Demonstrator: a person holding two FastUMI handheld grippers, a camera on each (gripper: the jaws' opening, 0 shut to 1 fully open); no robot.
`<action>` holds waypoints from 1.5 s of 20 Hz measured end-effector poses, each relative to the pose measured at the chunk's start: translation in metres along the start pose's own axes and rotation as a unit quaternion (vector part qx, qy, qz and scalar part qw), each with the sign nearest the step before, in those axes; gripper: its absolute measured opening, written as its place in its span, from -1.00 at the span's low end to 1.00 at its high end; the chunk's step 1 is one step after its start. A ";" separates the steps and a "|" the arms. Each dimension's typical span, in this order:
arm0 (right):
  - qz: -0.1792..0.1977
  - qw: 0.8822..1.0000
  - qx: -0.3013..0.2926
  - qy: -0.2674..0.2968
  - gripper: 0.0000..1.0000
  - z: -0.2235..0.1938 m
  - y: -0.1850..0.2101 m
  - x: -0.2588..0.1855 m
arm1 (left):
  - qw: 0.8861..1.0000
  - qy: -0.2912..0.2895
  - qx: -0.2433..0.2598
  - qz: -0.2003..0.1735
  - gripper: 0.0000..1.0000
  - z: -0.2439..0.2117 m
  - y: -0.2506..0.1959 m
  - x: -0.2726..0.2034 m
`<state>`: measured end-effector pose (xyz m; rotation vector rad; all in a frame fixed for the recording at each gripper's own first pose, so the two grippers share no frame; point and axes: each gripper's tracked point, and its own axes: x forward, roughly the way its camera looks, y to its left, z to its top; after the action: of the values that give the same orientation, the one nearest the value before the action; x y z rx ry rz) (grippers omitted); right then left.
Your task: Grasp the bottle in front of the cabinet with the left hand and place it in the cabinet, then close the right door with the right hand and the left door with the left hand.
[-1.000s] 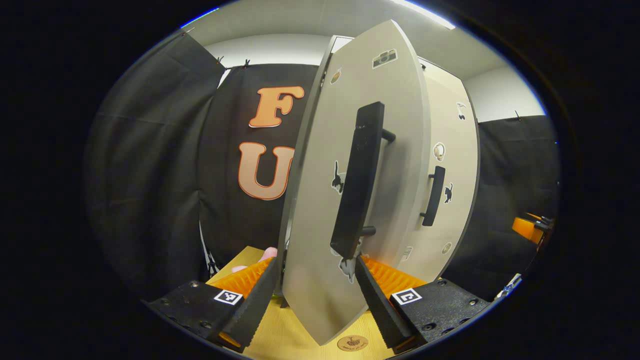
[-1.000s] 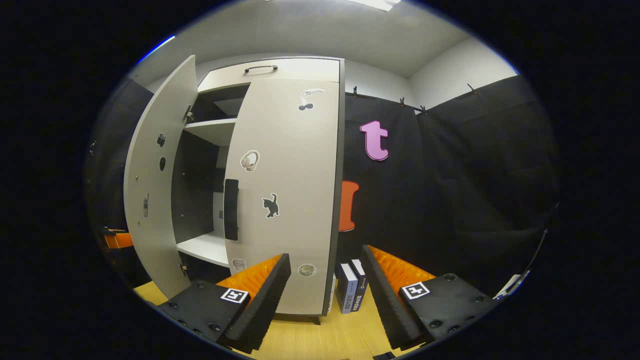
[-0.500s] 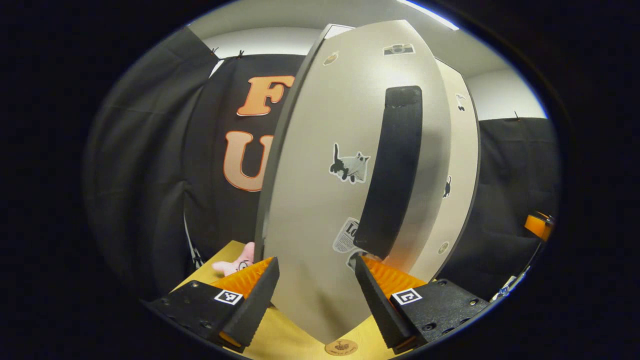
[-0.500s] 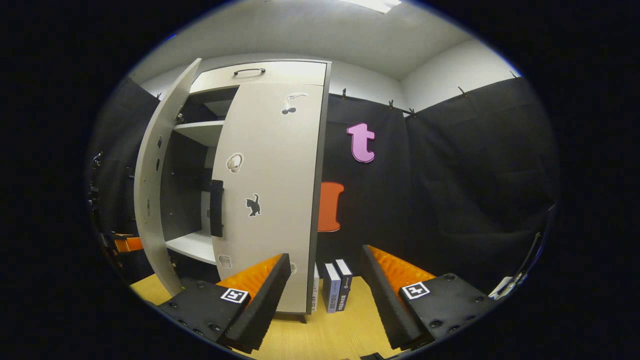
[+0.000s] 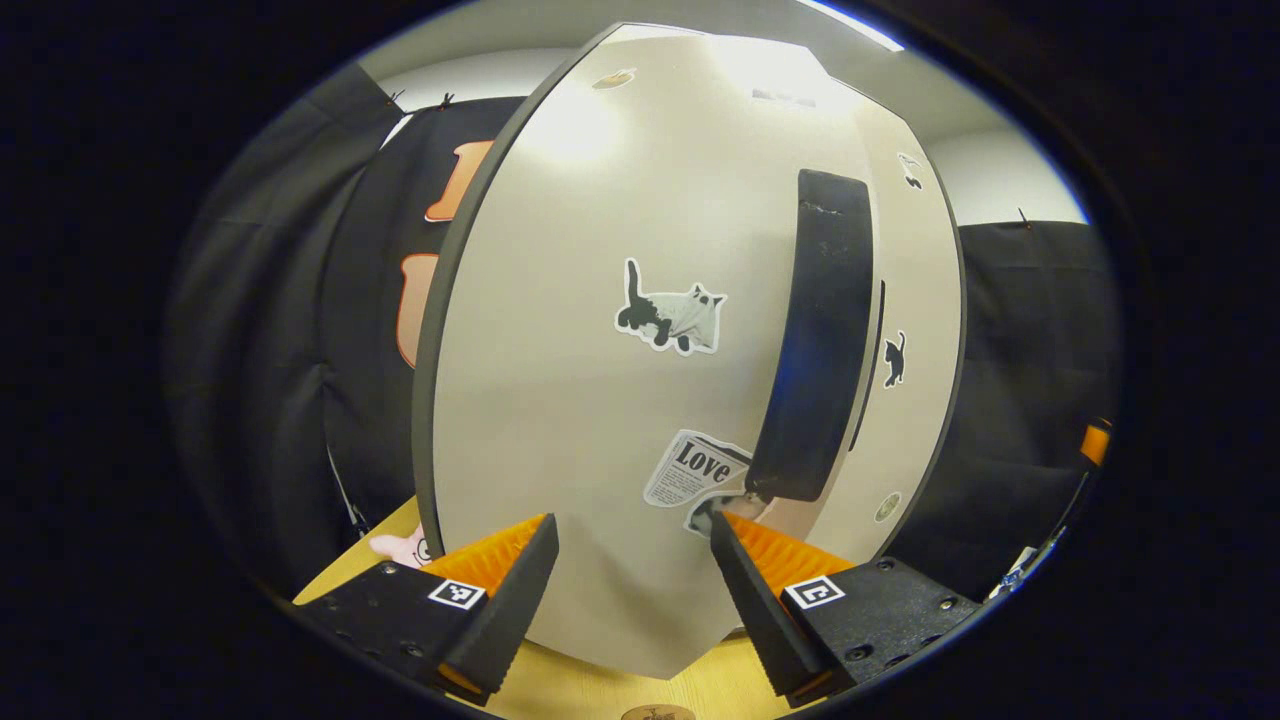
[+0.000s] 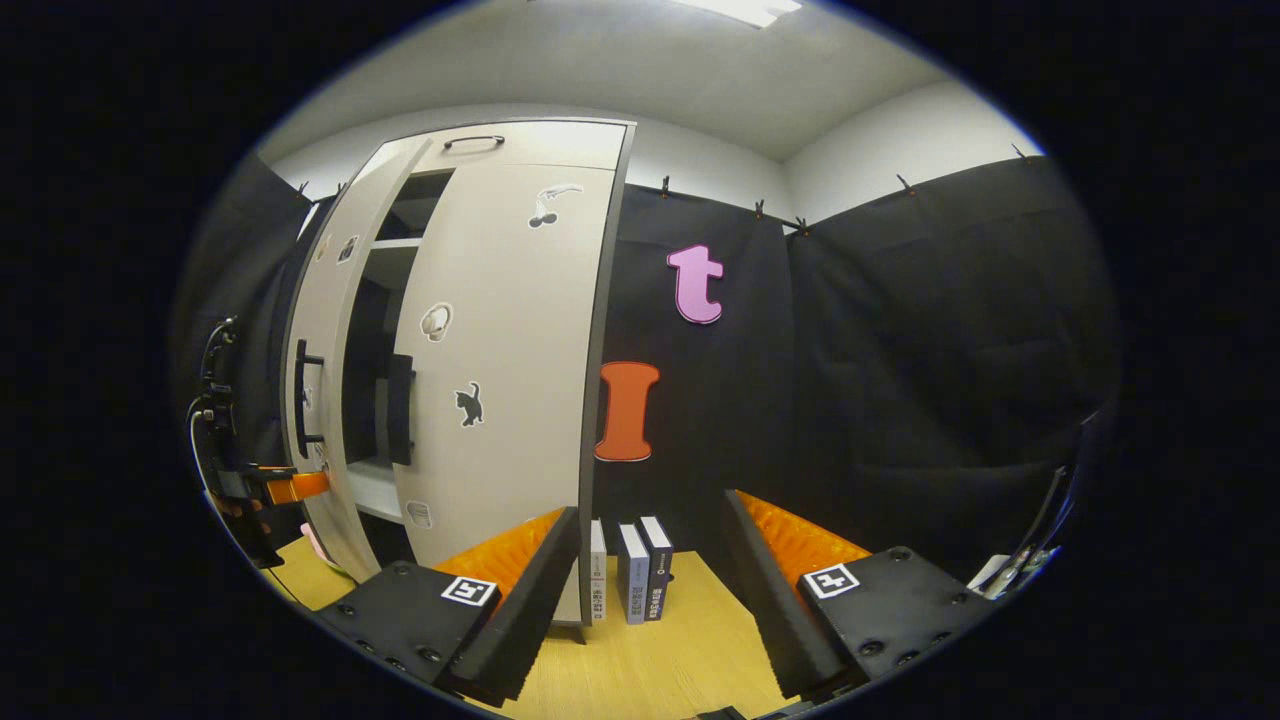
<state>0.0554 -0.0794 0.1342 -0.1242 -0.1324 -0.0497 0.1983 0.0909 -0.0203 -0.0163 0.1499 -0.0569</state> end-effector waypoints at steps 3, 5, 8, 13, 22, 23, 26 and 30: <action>-0.008 1.000 0.002 0.003 0.91 -0.001 -0.010 -0.002 | 1.000 0.004 -0.005 -0.002 0.88 -0.001 -0.001 0.008; -0.011 1.000 0.004 0.004 0.90 -0.002 -0.015 -0.001 | 1.000 0.009 0.001 -0.002 0.88 -0.003 -0.002 0.013; -0.017 1.000 0.007 0.011 0.90 -0.007 -0.025 0.000 | 1.000 0.010 0.015 -0.002 0.88 -0.002 -0.003 0.018; -0.025 0.999 0.019 0.021 0.91 -0.011 -0.045 0.004 | 1.000 0.007 0.020 0.012 0.88 -0.002 -0.004 0.025; 0.005 1.000 0.005 0.026 0.91 -0.007 -0.078 0.017 | 0.999 0.016 0.009 0.047 0.88 0.000 -0.019 0.011; 0.010 1.000 0.006 0.026 0.77 -0.006 -0.082 0.017 | 0.999 0.019 0.007 0.048 0.88 0.002 -0.024 0.002; 0.022 1.000 0.007 0.017 0.77 0.005 -0.095 0.018 | 0.999 0.017 -0.008 0.034 0.88 0.019 -0.047 -0.025; 0.051 0.998 0.017 0.015 0.77 0.014 -0.103 0.015 | 0.999 -0.013 -0.015 0.028 0.88 0.070 -0.079 -0.073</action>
<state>0.0622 -0.1804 0.1621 -0.0968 -0.0977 0.0520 0.1319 0.0176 0.0619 -0.0429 0.1259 0.0020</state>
